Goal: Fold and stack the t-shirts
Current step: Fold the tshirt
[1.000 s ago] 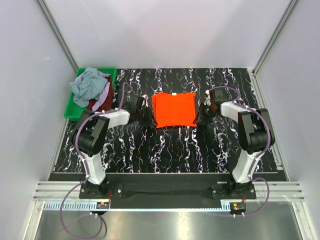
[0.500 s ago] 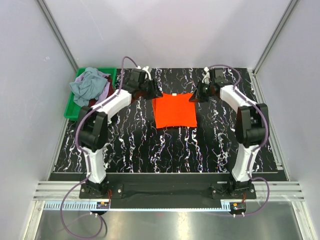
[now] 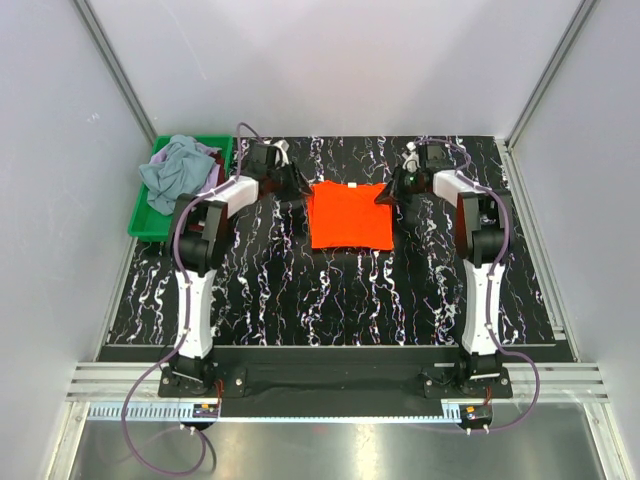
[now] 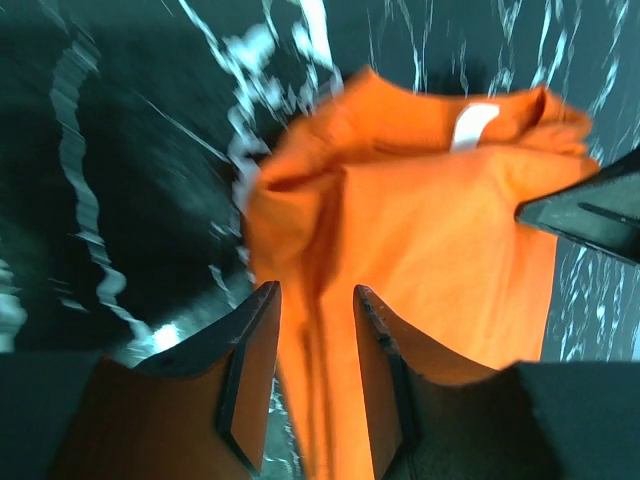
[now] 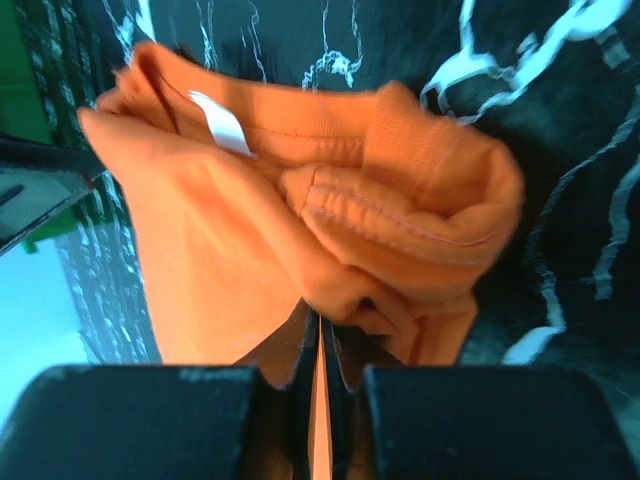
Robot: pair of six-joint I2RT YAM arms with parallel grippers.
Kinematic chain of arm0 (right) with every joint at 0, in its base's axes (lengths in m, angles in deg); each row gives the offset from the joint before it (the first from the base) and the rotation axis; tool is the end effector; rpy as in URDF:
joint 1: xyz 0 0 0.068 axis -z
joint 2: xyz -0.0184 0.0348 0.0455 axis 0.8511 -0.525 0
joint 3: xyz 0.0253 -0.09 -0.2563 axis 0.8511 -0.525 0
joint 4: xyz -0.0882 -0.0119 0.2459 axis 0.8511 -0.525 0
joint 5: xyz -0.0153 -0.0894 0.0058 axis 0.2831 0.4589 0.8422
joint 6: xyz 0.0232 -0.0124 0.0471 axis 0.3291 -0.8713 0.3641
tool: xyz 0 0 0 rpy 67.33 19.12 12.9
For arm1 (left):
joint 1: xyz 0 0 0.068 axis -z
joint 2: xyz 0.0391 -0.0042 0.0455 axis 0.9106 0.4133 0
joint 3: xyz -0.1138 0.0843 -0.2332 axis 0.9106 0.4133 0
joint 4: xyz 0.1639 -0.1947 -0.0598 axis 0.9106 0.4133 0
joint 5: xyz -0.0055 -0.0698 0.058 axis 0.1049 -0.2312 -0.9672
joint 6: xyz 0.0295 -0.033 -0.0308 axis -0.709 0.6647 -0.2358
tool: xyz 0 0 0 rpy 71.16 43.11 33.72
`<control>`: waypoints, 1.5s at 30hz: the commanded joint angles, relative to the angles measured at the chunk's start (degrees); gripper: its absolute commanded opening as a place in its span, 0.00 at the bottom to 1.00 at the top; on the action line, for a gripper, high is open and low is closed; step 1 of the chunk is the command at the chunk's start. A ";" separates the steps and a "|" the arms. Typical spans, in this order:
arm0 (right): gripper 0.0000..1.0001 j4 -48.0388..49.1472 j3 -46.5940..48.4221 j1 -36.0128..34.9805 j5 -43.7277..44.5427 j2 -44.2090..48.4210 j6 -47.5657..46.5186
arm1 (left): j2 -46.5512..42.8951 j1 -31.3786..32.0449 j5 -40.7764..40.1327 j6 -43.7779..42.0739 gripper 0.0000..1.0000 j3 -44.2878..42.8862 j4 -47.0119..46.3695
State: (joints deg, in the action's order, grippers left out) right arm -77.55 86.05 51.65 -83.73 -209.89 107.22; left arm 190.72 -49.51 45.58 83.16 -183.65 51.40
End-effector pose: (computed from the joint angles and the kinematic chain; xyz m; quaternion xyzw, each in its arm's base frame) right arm 0.4927 0.0789 0.1309 0.0246 0.9087 0.3589 0.2115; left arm 0.4744 -0.1516 0.1564 -0.0467 0.9023 -0.3305 0.2728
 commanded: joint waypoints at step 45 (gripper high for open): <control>0.31 0.53 -13.36 5.71 -7.66 14.31 6.31 | -23.21 9.41 -0.34 -0.39 0.43 33.59 -12.15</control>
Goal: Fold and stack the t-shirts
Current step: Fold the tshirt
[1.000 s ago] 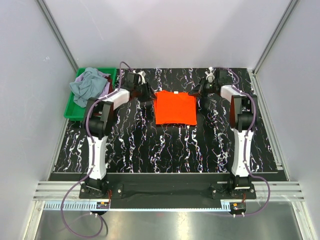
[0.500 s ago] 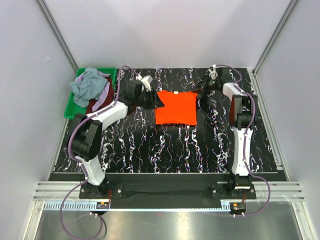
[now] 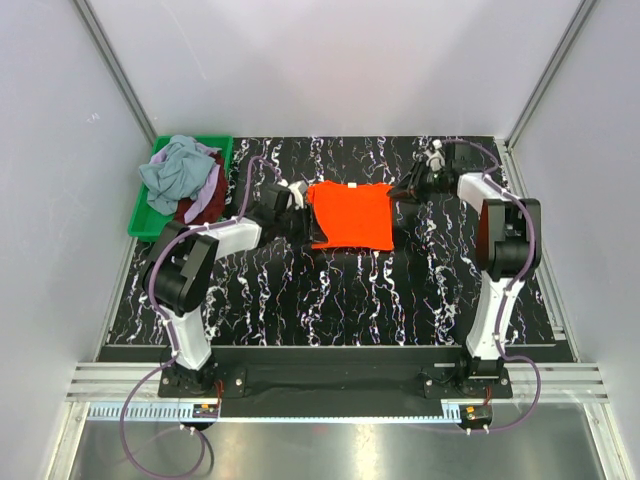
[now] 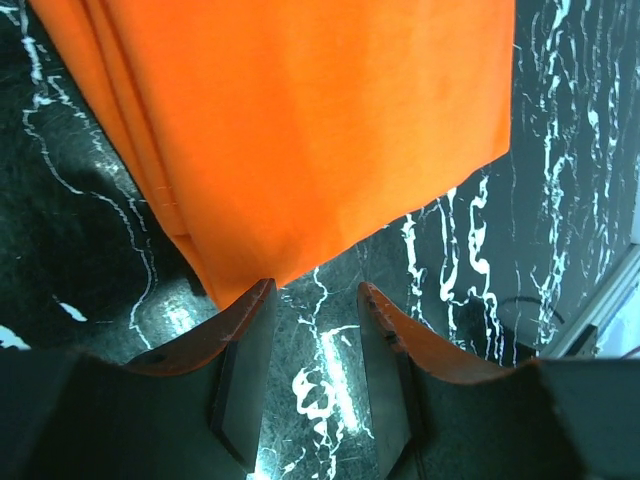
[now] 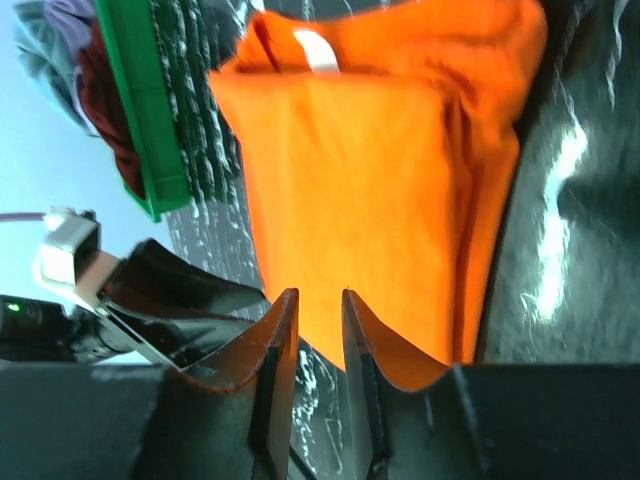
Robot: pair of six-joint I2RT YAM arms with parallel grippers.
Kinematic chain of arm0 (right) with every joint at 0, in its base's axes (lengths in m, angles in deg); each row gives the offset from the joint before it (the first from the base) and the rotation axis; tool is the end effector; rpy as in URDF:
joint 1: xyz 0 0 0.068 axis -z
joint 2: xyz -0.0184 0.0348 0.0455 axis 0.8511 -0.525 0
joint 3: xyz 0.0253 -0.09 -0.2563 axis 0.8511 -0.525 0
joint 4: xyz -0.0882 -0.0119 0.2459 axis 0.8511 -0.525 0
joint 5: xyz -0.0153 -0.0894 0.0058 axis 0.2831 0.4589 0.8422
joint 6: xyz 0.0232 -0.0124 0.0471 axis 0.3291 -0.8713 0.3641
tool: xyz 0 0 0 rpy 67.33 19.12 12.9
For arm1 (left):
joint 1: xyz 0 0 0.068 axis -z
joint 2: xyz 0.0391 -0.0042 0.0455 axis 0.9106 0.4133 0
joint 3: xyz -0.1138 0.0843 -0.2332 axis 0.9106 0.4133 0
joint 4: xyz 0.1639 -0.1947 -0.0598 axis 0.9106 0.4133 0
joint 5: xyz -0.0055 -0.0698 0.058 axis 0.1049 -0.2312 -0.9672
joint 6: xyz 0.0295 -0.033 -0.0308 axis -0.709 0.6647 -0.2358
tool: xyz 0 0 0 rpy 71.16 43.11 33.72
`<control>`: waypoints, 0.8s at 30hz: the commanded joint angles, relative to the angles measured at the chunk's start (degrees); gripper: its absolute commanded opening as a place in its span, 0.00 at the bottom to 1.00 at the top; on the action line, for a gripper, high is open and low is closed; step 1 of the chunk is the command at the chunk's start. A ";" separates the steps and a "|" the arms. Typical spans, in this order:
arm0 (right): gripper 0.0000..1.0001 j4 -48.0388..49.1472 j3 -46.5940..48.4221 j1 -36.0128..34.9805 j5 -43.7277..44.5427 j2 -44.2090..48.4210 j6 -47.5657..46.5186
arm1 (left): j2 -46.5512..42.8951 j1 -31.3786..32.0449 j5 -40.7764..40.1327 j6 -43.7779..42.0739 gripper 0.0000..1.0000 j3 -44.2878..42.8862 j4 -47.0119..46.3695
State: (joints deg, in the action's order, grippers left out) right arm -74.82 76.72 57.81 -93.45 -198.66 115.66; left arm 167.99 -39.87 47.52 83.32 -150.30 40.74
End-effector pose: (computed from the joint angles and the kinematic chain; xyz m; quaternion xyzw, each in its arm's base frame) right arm 0.4644 0.0298 0.1789 0.0914 0.8693 0.4378 0.2107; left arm 0.3397 -0.1807 0.1626 0.0348 0.9000 -0.3653 0.2352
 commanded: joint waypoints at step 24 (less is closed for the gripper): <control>0.57 -15.66 -7.82 -10.55 36.60 21.71 -0.38 | -39.29 -3.04 -19.61 -3.00 0.53 -3.02 30.17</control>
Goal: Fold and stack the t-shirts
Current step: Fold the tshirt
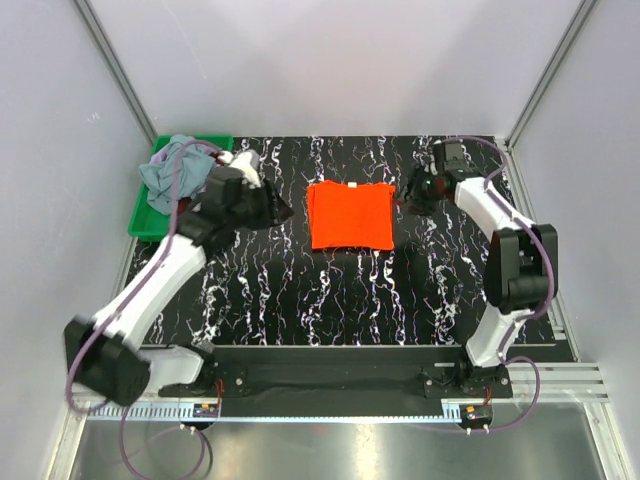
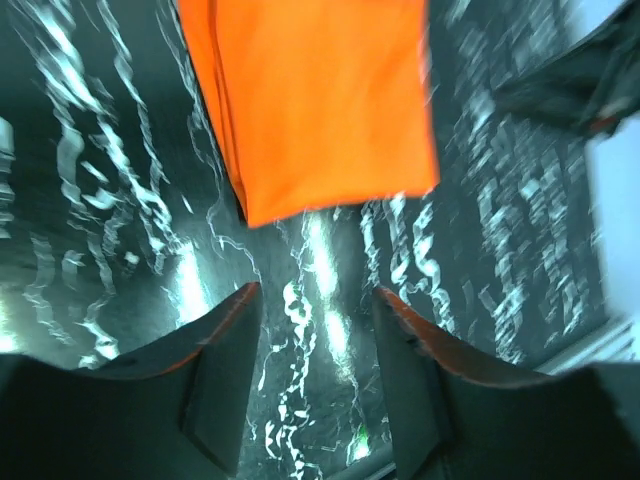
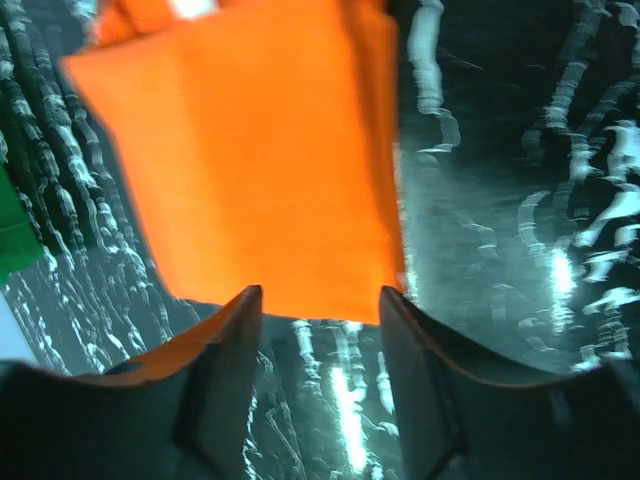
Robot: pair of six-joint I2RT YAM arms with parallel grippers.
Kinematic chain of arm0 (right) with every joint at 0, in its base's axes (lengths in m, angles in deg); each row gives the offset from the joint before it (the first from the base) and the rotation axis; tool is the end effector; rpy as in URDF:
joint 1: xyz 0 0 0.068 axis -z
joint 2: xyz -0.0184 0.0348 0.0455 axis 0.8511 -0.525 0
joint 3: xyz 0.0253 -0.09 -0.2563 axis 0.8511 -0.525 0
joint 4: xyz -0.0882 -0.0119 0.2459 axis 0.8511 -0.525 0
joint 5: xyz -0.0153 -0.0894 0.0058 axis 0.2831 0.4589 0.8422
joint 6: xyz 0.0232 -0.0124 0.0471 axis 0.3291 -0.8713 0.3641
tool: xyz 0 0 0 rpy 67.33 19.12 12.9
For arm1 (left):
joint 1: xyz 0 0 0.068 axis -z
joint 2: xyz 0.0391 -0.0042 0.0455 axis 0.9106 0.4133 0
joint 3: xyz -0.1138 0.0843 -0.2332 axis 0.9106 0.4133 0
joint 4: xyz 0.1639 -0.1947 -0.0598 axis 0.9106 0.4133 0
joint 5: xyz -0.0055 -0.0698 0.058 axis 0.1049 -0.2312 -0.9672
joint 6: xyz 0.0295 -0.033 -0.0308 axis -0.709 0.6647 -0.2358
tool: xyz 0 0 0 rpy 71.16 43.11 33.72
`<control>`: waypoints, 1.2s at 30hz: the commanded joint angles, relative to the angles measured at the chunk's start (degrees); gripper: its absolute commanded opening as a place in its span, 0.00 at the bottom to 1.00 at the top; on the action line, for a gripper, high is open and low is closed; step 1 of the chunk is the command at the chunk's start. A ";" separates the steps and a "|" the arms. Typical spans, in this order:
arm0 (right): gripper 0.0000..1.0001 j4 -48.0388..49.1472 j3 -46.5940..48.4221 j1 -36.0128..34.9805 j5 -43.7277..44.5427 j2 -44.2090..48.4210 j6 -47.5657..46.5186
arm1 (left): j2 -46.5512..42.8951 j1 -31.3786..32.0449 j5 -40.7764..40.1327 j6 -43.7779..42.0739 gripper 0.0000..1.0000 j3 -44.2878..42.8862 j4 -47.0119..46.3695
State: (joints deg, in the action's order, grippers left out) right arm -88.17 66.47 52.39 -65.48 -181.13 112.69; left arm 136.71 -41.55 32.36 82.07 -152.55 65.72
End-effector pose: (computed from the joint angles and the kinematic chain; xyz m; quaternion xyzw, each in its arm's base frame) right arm 0.3931 0.0520 0.2283 0.1298 0.9354 0.2269 0.2383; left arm 0.2634 -0.1246 0.3147 -0.0128 0.8848 -0.2851 0.3682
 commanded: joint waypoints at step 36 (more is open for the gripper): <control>0.74 -7.66 22.64 -21.67 43.51 -23.42 -8.74 | -25.19 -2.06 -1.71 -1.49 0.99 16.47 0.71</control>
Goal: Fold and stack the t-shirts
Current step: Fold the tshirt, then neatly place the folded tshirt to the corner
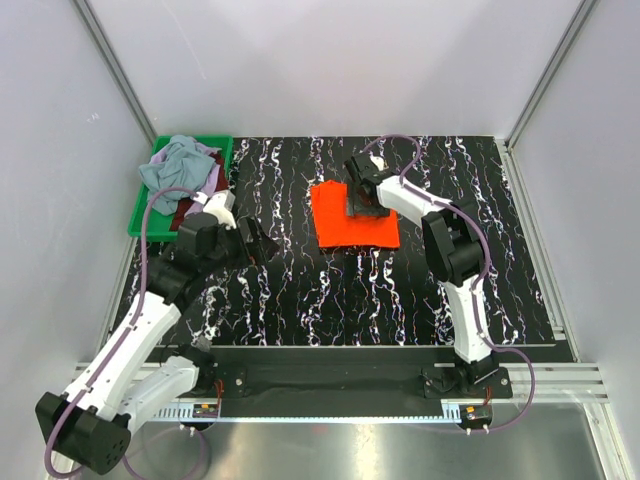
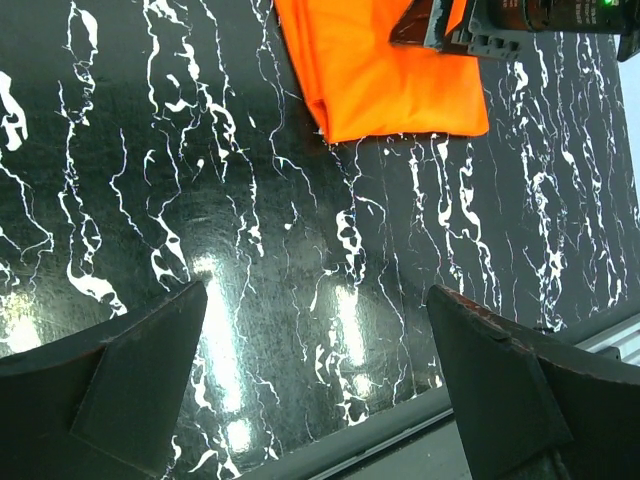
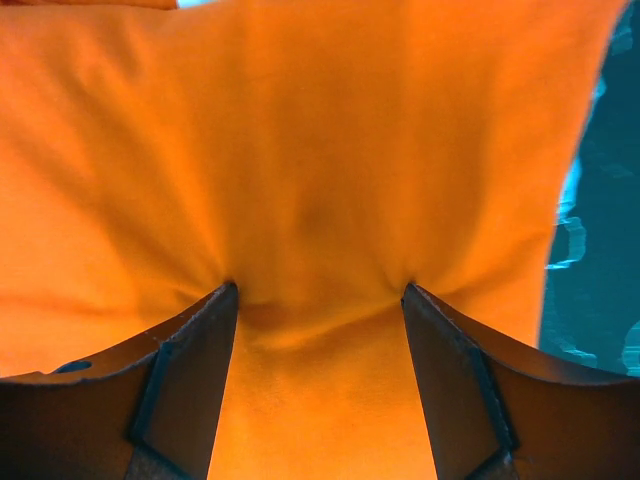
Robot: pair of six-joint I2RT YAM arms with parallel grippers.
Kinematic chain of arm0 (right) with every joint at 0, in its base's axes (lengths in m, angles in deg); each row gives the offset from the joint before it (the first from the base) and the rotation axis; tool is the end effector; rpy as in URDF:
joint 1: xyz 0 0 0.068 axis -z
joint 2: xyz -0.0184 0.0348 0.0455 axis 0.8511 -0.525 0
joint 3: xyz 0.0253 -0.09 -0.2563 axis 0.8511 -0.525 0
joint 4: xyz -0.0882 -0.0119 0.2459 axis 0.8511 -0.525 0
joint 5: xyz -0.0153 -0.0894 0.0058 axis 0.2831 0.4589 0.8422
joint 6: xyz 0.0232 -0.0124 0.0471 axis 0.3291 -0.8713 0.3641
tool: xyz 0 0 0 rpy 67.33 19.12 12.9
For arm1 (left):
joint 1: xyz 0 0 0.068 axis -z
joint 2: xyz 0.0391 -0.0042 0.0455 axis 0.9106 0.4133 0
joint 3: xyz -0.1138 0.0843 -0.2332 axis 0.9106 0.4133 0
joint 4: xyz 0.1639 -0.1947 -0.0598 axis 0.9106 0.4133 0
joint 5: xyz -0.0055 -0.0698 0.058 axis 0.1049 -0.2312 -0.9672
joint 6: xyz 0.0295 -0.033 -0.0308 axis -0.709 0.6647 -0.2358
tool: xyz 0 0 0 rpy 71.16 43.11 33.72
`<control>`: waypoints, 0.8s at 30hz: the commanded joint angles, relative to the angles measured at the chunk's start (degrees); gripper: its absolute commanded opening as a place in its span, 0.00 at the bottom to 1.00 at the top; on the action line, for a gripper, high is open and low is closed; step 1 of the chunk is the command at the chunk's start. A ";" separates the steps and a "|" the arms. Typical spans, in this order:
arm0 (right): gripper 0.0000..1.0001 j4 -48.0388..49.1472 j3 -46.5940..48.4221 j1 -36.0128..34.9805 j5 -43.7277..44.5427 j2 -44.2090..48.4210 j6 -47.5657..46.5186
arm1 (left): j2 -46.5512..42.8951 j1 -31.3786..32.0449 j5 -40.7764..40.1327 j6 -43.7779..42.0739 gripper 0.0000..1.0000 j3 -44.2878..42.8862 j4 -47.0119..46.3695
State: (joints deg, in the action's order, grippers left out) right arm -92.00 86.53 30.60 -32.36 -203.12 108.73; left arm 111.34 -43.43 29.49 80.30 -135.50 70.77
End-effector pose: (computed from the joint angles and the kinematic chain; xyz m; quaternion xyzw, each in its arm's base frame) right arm 0.4257 0.2133 0.1698 -0.0034 0.9607 -0.0089 0.2774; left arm 0.1729 -0.0755 0.3017 -0.0227 0.8725 -0.2638 0.4106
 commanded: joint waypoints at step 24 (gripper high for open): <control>0.72 -0.85 25.84 23.24 3.30 -15.74 -31.58 | 4.14 0.00 9.50 1.68 0.99 -1.72 -9.00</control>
State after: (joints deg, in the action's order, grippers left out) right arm -93.88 105.96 53.33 -30.51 -215.38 85.04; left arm 114.81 -43.43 36.18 81.46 -135.50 65.26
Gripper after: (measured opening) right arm 0.720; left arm 0.985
